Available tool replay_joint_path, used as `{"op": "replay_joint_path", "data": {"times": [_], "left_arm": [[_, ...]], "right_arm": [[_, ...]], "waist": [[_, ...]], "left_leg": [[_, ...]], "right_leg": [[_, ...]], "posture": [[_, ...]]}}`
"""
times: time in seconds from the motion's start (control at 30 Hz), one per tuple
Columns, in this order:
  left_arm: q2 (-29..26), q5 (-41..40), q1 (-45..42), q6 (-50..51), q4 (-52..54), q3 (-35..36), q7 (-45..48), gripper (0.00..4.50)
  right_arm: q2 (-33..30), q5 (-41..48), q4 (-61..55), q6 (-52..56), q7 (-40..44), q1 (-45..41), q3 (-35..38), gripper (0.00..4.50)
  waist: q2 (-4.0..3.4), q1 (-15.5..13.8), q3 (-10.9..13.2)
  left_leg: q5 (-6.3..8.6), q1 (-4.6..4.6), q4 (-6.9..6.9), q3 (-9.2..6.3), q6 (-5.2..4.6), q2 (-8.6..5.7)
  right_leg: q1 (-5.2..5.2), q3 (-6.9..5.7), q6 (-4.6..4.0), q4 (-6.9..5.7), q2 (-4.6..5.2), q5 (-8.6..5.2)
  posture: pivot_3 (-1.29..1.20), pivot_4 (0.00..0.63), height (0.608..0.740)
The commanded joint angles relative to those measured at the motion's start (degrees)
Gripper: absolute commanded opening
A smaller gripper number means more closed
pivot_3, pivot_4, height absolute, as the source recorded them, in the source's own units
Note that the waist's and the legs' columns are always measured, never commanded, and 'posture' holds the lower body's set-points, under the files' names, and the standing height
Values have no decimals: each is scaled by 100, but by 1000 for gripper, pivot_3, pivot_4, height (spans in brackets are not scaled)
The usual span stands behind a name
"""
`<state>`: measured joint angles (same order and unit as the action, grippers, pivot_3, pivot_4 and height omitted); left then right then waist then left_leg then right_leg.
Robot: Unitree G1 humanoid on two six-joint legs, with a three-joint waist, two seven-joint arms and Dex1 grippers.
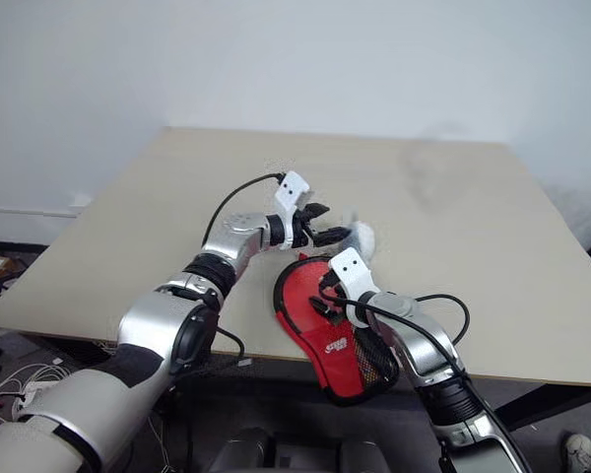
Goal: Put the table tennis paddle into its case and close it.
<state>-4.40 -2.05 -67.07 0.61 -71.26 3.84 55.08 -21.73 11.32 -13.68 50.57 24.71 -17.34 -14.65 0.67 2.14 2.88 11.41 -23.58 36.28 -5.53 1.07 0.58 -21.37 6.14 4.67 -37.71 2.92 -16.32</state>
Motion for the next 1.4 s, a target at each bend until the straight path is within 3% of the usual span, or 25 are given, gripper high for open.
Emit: {"op": "replay_joint_path", "data": {"times": [0.03,0.23,0.4,0.6,0.73,0.9,1.13,1.4], "left_arm": [[-319,-339,-146,319,440,195,479,4483],[-1084,-118,510,734,1008,-316,1585,4483],[-1206,-411,1361,1916,2613,-742,2443,4483],[-737,-610,2109,2722,4141,-1105,1965,4483],[-471,-509,2372,2871,4579,-1464,1524,4483],[-550,-292,2652,2727,4644,-1928,1243,4483],[-730,-120,2799,2725,4465,-2128,793,4483],[-569,-89,2722,2799,4204,-2136,325,4483]], "right_arm": [[-290,136,-345,-13,228,132,350,4398],[-328,477,-676,-186,285,-21,1160,4398],[244,663,132,-129,-437,-876,2103,4398],[458,462,1326,-361,-645,-1763,2029,4398],[583,286,2148,-570,-703,-2146,1849,4398],[748,280,2870,-689,-789,-2359,1928,4398],[1028,400,3442,-575,-655,-2466,1903,4398],[1348,206,3986,-921,-727,-2425,1710,4398]], "waist": [[-1,38,1],[-7,112,4],[-9,76,8],[-11,56,8],[-23,101,8],[-33,157,6],[-36,208,5],[-42,209,-2]], "left_leg": [[0,0,-1,0,0,0],[0,5,-13,4,0,2],[-2,4,-12,2,1,3],[-2,2,-4,-2,1,3],[-4,6,-9,1,-1,4],[-4,15,-19,5,-2,4],[-5,14,-17,1,-1,4],[-5,20,-16,0,-1,4]], "right_leg": [[-3,0,0,-1,0,0],[-9,6,0,-2,-1,0],[-7,7,-2,-7,-2,1],[0,0,-30,-6,0,18],[-6,5,-31,-10,-1,18],[-5,13,-32,-11,-3,19],[-2,10,-32,-11,-3,19],[5,9,-32,-10,-3,19]], "posture": [[0,0,740],[0,0,740],[0,0,740],[0,0,740],[0,0,740],[0,0,740],[0,0,740],[0,0,740]]}}
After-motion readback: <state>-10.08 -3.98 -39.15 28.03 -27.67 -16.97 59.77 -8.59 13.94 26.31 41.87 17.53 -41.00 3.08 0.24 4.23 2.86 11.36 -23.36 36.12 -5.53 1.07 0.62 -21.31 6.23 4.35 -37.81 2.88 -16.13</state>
